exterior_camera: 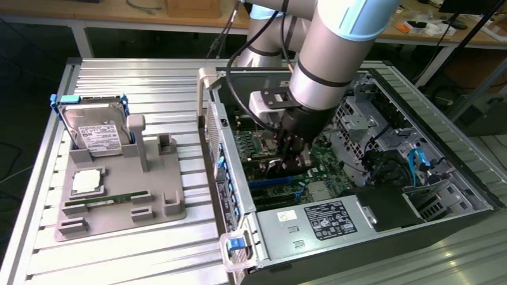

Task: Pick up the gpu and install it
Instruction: 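Insert the gpu into the slot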

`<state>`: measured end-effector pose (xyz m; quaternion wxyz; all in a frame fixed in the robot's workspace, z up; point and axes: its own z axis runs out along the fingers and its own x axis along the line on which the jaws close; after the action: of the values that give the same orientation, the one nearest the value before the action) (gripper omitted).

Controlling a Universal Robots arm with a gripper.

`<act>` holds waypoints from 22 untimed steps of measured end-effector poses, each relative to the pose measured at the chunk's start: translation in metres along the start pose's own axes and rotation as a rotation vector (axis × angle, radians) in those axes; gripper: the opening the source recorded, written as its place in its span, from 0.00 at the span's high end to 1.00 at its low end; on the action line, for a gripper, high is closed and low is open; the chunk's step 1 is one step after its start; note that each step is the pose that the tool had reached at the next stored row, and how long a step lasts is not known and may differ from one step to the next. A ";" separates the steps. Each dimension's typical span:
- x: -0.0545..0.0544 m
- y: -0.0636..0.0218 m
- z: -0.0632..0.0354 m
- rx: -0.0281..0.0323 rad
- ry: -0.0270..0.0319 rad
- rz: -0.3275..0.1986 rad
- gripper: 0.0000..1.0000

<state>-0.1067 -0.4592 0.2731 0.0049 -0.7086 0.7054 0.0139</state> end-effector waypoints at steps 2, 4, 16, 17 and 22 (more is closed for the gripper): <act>0.000 0.0000 0.0017 -0.0006 -0.0028 0.000 0.73; 0.000 -0.0001 0.0026 -0.0009 -0.0058 0.000 0.73; 0.001 -0.0002 0.0073 -0.0007 -0.0267 0.000 0.73; 0.001 -0.0002 0.0076 -0.0007 -0.0282 0.000 0.73; 0.001 -0.0002 0.0090 -0.0007 -0.0364 -0.001 0.73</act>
<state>-0.1065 -0.4596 0.2641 0.0176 -0.7085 0.7050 0.0270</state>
